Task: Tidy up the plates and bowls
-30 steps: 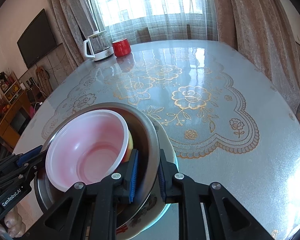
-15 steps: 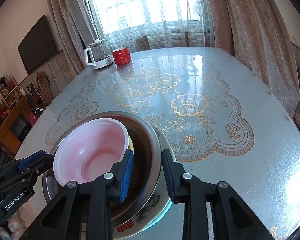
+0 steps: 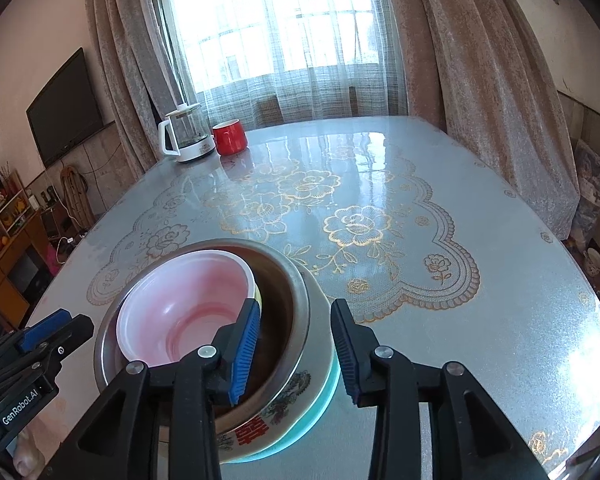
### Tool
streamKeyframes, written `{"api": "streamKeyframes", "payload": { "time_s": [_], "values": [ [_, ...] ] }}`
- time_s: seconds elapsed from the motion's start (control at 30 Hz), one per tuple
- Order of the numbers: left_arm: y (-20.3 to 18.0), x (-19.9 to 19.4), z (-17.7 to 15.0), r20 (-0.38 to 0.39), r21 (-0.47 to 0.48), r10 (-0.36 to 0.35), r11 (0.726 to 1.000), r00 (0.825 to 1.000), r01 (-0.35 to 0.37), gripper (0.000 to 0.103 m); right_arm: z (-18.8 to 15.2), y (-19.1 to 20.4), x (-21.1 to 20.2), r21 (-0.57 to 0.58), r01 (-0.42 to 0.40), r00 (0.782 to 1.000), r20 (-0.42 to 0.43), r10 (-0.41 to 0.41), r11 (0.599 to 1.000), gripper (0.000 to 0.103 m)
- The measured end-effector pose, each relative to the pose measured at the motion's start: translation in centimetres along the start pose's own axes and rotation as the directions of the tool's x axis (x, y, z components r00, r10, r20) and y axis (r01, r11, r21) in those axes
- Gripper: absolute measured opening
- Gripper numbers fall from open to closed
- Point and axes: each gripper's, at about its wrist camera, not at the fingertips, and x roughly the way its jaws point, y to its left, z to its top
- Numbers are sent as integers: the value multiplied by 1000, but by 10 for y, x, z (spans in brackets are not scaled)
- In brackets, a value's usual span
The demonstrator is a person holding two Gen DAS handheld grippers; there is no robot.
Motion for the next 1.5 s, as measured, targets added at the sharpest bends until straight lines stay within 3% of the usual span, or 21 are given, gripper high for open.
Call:
{"api": "streamKeyframes", "payload": {
  "time_s": [0.23, 0.57, 0.87, 1.03, 1.5],
  "values": [
    [-1, -12, -10, 16, -26, 26, 999, 1000, -26, 44, -10, 7, -18, -7, 39, 998, 50, -38, 999, 38],
    [-11, -29, -29, 64, -28, 66, 998, 996, -65, 58, -29, 19, -40, 0, 99, 989, 113, -99, 995, 43],
    [-11, -36, -34, 79, -35, 72, 997, 994, -70, 64, -37, 32, -43, -20, 105, 988, 118, -102, 994, 45],
    [-13, -39, -35, 82, -33, 69, 997, 994, -66, 67, -37, 36, -43, -32, 104, 988, 120, -99, 994, 52],
    [-14, -37, -37, 78, -29, 82, 996, 994, -80, 73, -40, 41, -44, -55, 123, 985, 130, -115, 991, 52]
  ]
}}
